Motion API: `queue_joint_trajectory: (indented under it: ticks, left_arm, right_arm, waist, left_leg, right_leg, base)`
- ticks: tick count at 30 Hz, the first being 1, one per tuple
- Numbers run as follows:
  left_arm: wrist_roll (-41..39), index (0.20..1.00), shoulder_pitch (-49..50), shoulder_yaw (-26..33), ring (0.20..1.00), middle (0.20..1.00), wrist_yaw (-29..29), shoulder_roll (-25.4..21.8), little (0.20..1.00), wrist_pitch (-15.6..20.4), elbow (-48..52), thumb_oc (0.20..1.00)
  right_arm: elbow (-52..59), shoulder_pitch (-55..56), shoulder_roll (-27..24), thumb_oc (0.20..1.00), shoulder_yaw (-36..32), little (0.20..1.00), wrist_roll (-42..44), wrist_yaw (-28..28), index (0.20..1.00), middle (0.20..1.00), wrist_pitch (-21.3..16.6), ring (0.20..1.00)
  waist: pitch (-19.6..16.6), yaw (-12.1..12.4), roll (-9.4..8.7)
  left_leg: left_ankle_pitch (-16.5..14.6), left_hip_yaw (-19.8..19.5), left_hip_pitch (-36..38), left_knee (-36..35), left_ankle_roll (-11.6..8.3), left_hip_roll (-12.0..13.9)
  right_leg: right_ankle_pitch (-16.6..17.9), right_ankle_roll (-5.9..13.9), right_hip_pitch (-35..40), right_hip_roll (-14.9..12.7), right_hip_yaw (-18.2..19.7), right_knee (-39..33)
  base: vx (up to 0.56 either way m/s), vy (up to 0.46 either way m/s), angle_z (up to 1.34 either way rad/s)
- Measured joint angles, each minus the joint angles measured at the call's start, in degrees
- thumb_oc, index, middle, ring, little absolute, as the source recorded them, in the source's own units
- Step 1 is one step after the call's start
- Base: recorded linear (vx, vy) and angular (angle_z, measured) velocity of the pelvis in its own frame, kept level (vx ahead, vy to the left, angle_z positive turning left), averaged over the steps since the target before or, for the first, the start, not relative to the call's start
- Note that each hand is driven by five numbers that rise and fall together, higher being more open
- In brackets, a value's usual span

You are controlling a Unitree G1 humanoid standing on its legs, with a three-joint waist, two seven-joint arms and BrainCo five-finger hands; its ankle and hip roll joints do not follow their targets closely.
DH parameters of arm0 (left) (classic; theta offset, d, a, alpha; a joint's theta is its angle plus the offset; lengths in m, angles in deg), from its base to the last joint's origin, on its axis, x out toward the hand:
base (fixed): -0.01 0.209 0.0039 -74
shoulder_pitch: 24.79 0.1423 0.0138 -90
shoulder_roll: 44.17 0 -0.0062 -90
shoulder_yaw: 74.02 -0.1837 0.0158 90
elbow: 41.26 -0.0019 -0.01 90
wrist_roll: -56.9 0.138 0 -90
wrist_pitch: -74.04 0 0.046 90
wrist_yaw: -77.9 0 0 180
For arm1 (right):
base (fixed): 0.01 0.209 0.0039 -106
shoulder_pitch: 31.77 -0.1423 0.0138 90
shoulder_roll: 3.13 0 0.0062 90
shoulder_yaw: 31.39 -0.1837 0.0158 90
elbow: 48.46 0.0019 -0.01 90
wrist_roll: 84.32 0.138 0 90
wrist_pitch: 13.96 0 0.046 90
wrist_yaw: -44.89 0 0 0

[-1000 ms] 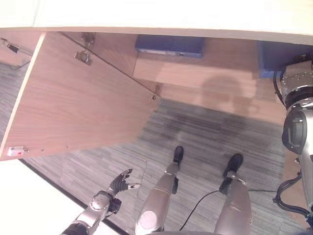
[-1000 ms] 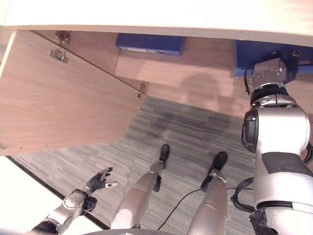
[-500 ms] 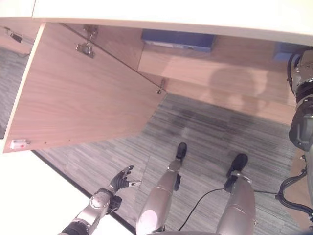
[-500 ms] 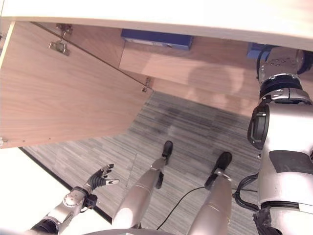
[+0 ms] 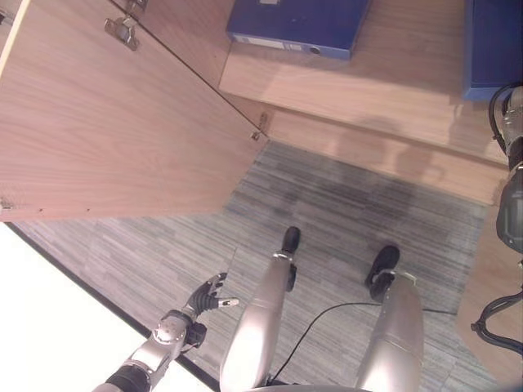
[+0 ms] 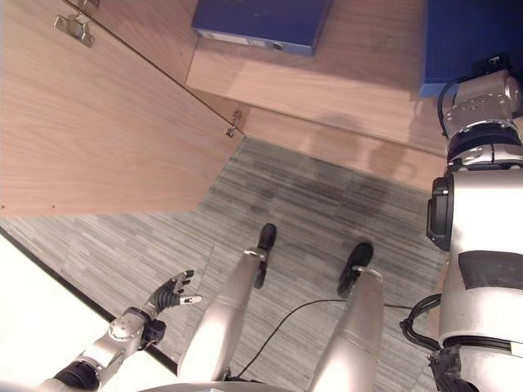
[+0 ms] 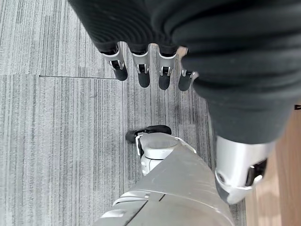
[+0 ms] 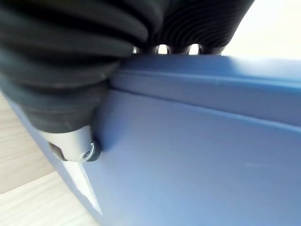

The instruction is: Put the empty folder in the office cabinet

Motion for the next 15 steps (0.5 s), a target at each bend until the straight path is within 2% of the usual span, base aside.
queue_joint_trajectory:
  ticks: [2, 3, 4, 5, 15]
  left_arm:
    - [0.00, 1.000, 0.02, 0.02, 1.000, 1.000, -0.04, 0.00, 1.000, -0.06, 0.03, 1.000]
    - [0.00, 1.000, 0.02, 0.04, 1.000, 1.000, -0.05, 0.00, 1.000, -0.07, 0.02, 1.000]
    - [0.00, 1.000, 0.02, 0.04, 1.000, 1.000, -0.04, 0.00, 1.000, -0.09, 0.02, 1.000]
    - [0.00, 1.000, 0.02, 0.05, 1.000, 1.000, -0.05, 0.00, 1.000, -0.07, 0.05, 1.000]
    - [-0.55, 1.000, -0.02, 0.59, 1.000, 1.000, -0.02, 0.00, 1.000, -0.05, -0.03, 1.000]
  right_arm:
    - [-0.01, 0.00, 0.03, 0.200, 0.00, 0.200, -0.01, 0.00, 0.200, 0.200, 0.00, 0.200]
    - [-0.01, 0.00, 0.03, 0.316, 0.00, 0.316, -0.03, 0.00, 0.316, 0.316, -0.01, 0.316]
    - [-0.06, 0.00, 0.04, 0.492, -0.01, 0.492, -0.03, 0.00, 0.492, 0.492, 0.01, 0.492]
    - [-0.06, 0.00, 0.06, 1.000, -0.01, 1.000, -0.03, 0.03, 1.000, 1.000, 0.02, 1.000]
    - [0.85, -1.26, 0.24, 1.000, -0.01, 1.000, -0.74, 4.20, 1.000, 1.000, 0.49, 1.000]
  waist:
    - [-0.01, 0.01, 0.01]
    - [-0.01, 0.03, 0.01]
    - [-0.01, 0.04, 0.01]
    - [-0.02, 0.05, 0.02]
    - [-0.27, 0.24, 0.03]
  left_leg:
    - [0.00, 0.02, -0.27, 0.04, 0.00, -0.08]
    - [0.00, 0.02, -0.37, 0.06, 0.00, -0.10]
    - [0.00, 0.05, -0.38, 0.06, 0.00, -0.11]
    - [-0.01, 0.12, -0.38, 0.02, 0.01, -0.11]
    - [0.05, 0.32, -0.36, -0.18, -0.09, -0.16]
  right_leg:
    - [0.03, 0.00, -0.23, -0.07, 0.02, -0.05]
    - [0.06, -0.03, -0.29, -0.06, 0.02, -0.11]
    - [0.08, -0.07, -0.29, -0.05, 0.03, -0.19]
    - [0.17, -0.21, -0.29, -0.05, 0.08, -0.26]
    - [0.91, -0.58, -0.08, -0.04, 0.04, -0.98]
  base:
    - [0.00, 0.000, 0.00]
    - [0.00, 0.000, 0.00]
    - [0.00, 0.000, 0.00]
    - [0.00, 0.000, 0.00]
    - [0.00, 0.000, 0.00]
